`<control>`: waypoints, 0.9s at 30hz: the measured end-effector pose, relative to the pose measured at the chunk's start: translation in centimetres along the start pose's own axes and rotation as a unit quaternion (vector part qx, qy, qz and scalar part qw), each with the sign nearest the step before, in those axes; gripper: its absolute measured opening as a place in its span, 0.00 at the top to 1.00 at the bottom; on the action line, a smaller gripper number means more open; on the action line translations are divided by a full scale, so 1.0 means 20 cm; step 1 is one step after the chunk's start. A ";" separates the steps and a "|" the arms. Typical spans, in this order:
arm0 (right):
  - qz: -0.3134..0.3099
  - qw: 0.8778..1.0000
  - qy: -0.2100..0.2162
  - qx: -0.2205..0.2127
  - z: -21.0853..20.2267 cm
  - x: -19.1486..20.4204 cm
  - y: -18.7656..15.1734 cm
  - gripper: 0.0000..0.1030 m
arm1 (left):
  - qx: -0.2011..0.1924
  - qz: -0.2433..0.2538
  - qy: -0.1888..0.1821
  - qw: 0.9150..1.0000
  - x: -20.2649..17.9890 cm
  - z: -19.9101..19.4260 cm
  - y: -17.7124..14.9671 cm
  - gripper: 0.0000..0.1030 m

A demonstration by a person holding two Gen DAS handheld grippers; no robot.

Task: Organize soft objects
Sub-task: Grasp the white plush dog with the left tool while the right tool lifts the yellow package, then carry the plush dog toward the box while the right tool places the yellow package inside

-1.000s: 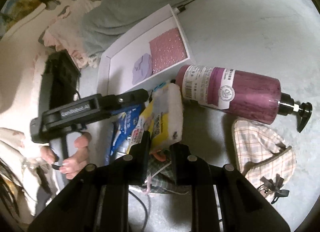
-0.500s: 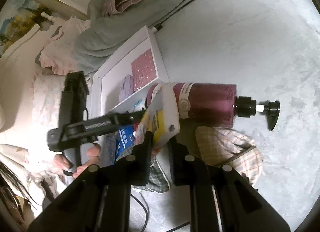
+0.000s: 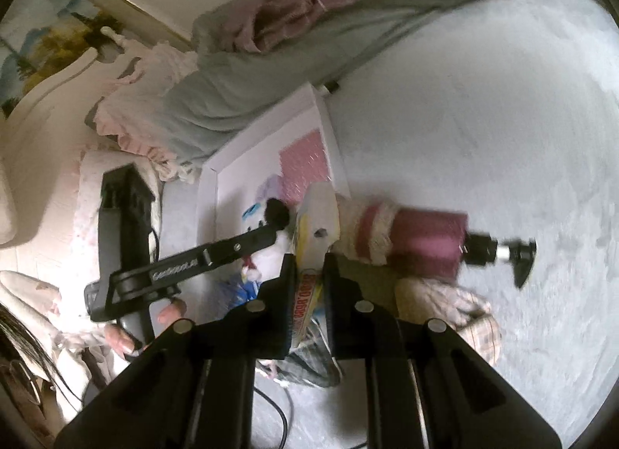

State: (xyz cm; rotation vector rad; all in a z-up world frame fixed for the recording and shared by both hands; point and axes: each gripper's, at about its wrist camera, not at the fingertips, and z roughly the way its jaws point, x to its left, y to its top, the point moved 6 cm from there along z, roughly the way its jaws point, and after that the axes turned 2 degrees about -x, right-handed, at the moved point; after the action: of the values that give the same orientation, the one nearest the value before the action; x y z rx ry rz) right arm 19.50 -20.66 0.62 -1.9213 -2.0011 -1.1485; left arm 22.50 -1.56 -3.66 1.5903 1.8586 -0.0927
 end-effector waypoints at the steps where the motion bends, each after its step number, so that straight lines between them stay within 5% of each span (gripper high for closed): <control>1: -0.009 1.000 0.005 -0.004 0.01 0.04 0.02 0.86 | -0.009 -0.004 -0.005 1.000 0.01 -0.03 0.01 0.66; 7: -0.063 0.997 0.050 0.000 0.18 0.28 0.14 0.86 | -0.088 -0.045 0.019 0.995 0.24 -0.26 0.07 0.66; 18: -0.133 0.987 0.076 0.049 0.69 0.58 0.25 0.86 | -0.180 -0.140 0.142 0.963 0.66 -0.48 0.09 0.66; 27: -0.125 0.985 0.090 0.075 0.97 0.66 0.23 0.86 | -0.182 -0.138 0.138 0.964 0.69 -0.48 0.10 0.66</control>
State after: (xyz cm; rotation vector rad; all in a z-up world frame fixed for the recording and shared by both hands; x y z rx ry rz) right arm 28.87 0.95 -3.29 -1.4724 -2.2024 -1.1403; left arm 19.74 15.19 -2.94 1.1306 2.1553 0.3462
